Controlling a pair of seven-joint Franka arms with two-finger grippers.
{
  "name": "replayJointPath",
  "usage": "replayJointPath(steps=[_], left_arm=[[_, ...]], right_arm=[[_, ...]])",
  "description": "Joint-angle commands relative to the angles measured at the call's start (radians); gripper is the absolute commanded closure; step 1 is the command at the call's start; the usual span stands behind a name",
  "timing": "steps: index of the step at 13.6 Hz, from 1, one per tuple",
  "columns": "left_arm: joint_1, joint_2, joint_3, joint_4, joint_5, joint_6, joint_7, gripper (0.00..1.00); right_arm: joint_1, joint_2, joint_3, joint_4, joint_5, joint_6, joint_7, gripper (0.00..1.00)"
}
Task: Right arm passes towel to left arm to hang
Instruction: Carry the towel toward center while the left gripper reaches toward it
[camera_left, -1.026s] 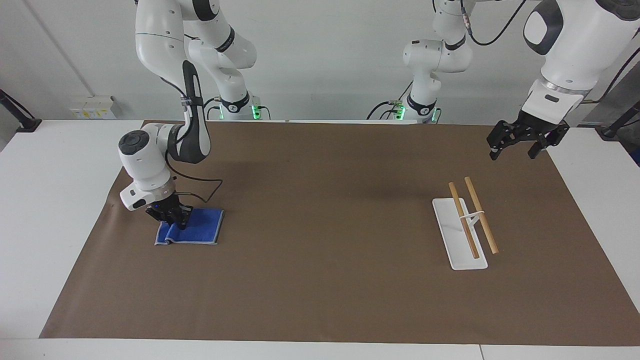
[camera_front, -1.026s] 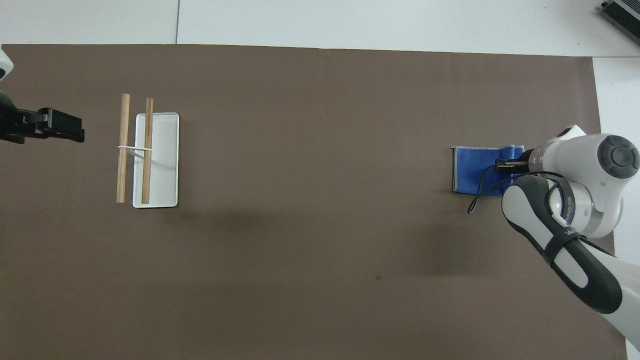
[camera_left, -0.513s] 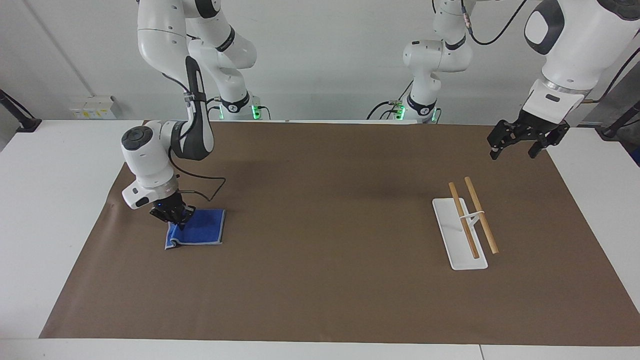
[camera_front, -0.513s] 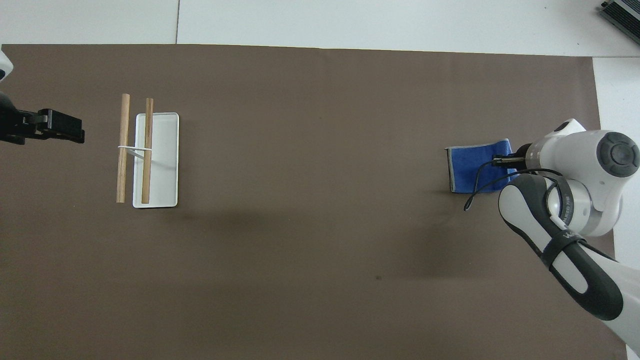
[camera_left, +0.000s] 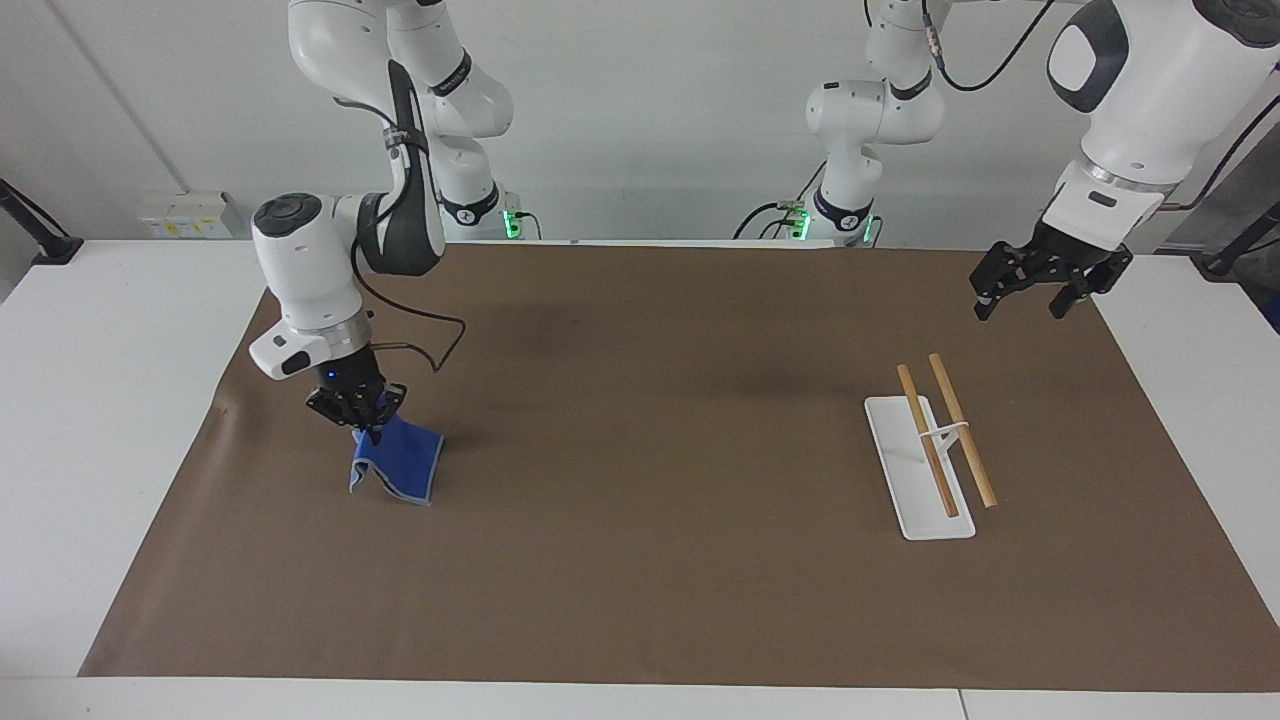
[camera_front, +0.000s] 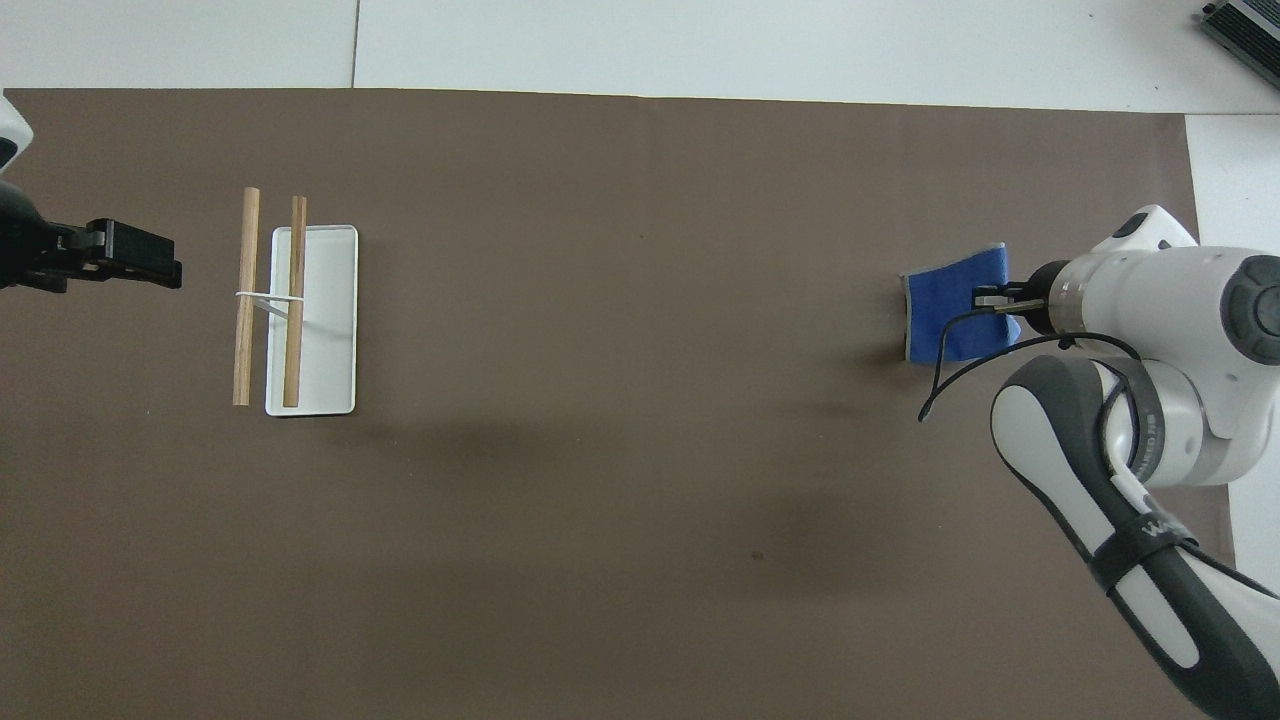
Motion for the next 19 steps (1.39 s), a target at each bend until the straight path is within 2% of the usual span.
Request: replayJointPath(steps=[1,5,7,10,14,16,19], left_arm=[[0.017,-0.033,-0.006,-0.055,-0.082,0.044,-0.048,0.0],[0.019,-0.071,-0.003,-0.141,-0.243,0.104,-0.211,0.0],[0.016,-0.095,-0.024,-0.204,-0.297,0.152,-0.34,0.0],[0.014,-0.128,-0.084,-0.279,-0.379,0.247,-0.506,0.0],[0.011,-0.187,-0.191,-0.449,-0.475,0.508,-0.753,0.0],[0.008,-0.22,-0.252,-0.544,-0.523,0.644,-0.869,0.0],[0.005,-0.231,-0.332,-0.589,-0.529,0.786,-1.182,0.0]], right_arm=[[-0.01,-0.069,0.083,-0.015,0.042,-0.045,-0.024,1.0],[-0.01,-0.123,0.156,0.006,0.305,-0.077,-0.025,1.0],[-0.01,-0.124,0.191,0.04,0.397,-0.1,-0.025,1.0],[0.024,-0.124,0.214,0.057,0.604,-0.105,-0.025,1.0],[0.067,-0.13,0.214,0.055,0.642,-0.104,-0.027,1.0],[0.091,-0.134,0.214,0.055,0.739,-0.102,-0.033,1.0],[0.131,-0.141,0.214,0.051,0.812,-0.102,-0.033,1.0]])
